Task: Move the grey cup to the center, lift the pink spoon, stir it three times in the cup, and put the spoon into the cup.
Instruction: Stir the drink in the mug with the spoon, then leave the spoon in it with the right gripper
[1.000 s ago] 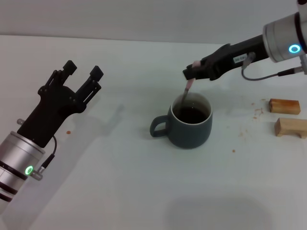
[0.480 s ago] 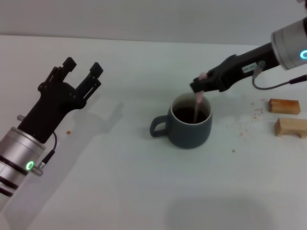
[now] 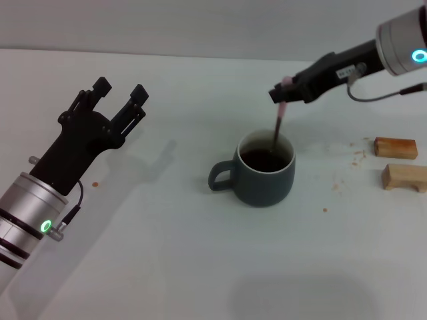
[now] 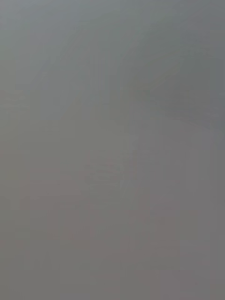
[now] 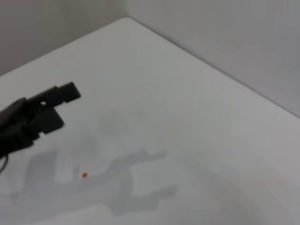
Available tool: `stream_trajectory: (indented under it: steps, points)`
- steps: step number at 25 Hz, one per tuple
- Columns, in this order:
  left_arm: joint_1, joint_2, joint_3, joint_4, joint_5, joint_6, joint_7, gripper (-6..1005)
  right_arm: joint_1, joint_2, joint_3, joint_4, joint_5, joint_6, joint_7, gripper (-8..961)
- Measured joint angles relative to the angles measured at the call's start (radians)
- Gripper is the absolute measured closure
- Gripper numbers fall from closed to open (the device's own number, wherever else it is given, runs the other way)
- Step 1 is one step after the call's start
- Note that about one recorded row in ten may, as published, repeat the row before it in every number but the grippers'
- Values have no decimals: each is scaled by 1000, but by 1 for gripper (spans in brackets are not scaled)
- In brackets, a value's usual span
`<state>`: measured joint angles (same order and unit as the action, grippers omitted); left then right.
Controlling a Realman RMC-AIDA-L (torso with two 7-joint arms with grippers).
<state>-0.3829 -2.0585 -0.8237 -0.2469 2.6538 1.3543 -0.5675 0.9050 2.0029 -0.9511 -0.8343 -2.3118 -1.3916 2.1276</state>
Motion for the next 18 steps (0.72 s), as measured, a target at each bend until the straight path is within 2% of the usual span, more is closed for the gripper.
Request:
stream_trajectory:
  steps: [9,14,18]
  points:
    - [-1,0,-1,0,-1,-10,0,186,48,30,-22,22,1,-23,0,852]
    - [-8,0,-2,1,-2,-25,0,186,43,32,-25,16,4,-77,1,852]
    - [-20,-1,-2,2,-2,-37,0,186,29,23,-20,14,0,-101,2,852]
